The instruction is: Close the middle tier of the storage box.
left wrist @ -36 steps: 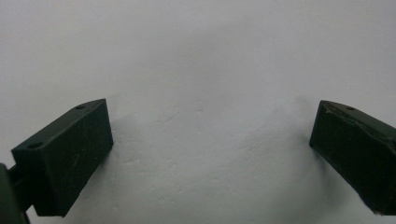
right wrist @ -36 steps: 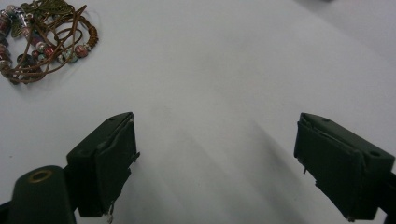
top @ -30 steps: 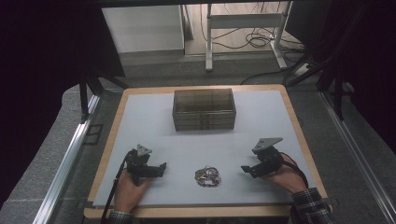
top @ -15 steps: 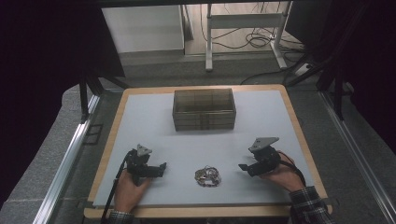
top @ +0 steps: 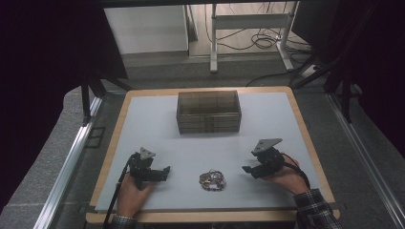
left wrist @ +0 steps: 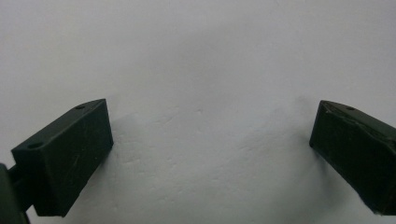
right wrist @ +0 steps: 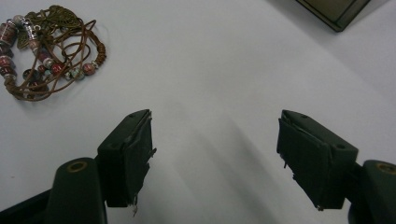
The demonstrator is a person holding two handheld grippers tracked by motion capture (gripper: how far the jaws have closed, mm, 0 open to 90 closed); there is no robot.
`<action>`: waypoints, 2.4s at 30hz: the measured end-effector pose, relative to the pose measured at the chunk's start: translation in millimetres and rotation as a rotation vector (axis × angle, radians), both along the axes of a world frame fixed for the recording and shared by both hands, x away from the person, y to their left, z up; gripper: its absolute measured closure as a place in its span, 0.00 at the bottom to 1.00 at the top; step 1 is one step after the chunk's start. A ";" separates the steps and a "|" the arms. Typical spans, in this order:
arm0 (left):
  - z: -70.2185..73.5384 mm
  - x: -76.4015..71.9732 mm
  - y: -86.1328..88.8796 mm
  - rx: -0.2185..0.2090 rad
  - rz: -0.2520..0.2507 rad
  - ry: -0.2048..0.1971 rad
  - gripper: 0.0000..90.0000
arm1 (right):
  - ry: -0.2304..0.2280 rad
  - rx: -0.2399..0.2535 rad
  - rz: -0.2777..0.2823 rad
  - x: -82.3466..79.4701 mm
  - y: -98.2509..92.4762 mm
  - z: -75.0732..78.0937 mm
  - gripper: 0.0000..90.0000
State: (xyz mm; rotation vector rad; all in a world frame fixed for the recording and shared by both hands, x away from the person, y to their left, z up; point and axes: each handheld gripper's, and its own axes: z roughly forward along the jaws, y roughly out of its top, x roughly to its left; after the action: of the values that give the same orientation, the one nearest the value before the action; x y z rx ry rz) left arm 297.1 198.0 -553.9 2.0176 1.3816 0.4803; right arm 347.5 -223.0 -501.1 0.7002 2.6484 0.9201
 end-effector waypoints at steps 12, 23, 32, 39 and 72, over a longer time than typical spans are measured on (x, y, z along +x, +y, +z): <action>-0.1 0.0 0.0 -0.001 0.000 0.000 0.00 | -0.023 -0.007 0.011 2.0 6.8 -2.9 0.29; -0.2 0.0 0.0 -0.002 0.000 -0.002 0.00 | -0.060 -0.019 0.028 -0.1 15.0 -1.7 0.34; -0.2 0.0 0.0 -0.001 0.000 -0.002 0.00 | -0.121 -0.037 0.061 -1.2 21.3 1.6 0.36; -0.2 0.0 0.0 -0.001 0.000 -0.002 0.00 | -0.148 -0.054 0.078 -1.7 26.4 3.0 0.38; -0.1 0.0 0.1 -0.001 -0.001 -0.001 0.00 | -0.241 -0.120 0.106 0.5 48.7 7.1 0.45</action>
State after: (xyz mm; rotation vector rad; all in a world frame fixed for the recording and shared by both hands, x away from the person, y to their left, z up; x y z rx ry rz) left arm 297.1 198.1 -554.0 2.0167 1.3802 0.4806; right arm 347.9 -174.3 -494.0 0.3967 2.5194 0.8079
